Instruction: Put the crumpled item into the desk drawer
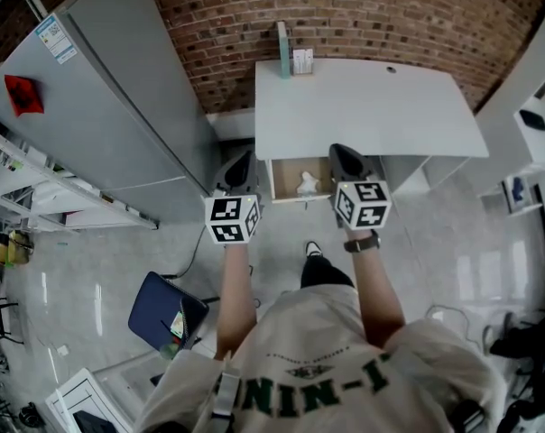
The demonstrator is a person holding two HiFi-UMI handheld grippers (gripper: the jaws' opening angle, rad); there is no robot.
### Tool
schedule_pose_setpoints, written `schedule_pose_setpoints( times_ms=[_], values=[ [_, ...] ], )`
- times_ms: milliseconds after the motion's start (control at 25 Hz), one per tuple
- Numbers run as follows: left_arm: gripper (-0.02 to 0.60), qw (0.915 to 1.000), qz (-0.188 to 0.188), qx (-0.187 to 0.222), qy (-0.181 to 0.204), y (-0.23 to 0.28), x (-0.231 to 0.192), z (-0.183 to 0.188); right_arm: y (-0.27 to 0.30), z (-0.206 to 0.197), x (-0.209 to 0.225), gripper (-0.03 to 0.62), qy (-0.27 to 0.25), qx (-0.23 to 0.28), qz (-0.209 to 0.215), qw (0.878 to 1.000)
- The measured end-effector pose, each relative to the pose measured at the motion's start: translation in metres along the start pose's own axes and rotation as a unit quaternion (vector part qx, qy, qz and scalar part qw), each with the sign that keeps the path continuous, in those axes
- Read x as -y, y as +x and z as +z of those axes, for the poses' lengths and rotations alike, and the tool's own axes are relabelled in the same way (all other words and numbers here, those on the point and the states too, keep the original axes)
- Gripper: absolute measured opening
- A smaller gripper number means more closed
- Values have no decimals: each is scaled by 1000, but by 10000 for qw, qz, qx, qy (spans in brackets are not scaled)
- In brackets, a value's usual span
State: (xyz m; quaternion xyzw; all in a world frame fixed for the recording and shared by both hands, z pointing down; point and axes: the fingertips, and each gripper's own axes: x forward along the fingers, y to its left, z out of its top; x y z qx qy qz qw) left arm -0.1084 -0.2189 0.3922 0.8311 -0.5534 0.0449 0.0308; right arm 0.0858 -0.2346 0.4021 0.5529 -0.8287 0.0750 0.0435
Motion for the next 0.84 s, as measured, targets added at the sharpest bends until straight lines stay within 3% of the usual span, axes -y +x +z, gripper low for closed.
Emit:
schedule_pose_setpoints(
  times_ms=[480,840],
  values=[
    [-2,9999,-89,-22,-99,9,-2,-10,12,-12,5,7,83,-106,-34,9999],
    [-2,9991,14,-301,-305,44,-28,-43,58,-49,24,6,161,-505,20,9986]
  ],
)
